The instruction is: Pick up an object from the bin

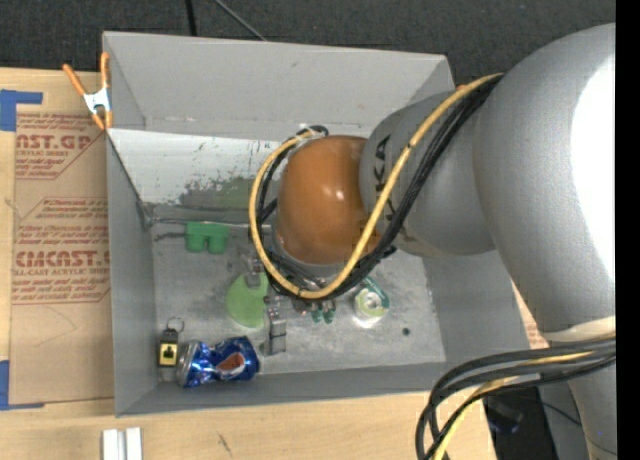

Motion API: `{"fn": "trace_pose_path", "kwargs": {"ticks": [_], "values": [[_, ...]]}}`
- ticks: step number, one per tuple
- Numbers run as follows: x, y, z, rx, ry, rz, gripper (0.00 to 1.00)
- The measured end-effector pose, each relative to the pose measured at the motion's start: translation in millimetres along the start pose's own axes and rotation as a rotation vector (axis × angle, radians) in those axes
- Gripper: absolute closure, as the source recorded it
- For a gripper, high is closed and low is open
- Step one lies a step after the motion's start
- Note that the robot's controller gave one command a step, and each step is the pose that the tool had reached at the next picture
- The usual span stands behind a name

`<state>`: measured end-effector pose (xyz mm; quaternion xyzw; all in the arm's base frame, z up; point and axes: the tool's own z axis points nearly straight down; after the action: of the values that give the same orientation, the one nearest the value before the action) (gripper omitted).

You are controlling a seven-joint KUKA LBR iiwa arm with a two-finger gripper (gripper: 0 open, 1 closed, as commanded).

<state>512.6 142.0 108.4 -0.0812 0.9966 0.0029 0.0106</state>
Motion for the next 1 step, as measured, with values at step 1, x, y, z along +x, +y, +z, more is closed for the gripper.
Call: {"fn": "trace_pose_path", "kwargs": {"ticks": [1], "values": [[-20.8,69.9,-5.2,0.009,0.012,-0.117,0.0]]}}
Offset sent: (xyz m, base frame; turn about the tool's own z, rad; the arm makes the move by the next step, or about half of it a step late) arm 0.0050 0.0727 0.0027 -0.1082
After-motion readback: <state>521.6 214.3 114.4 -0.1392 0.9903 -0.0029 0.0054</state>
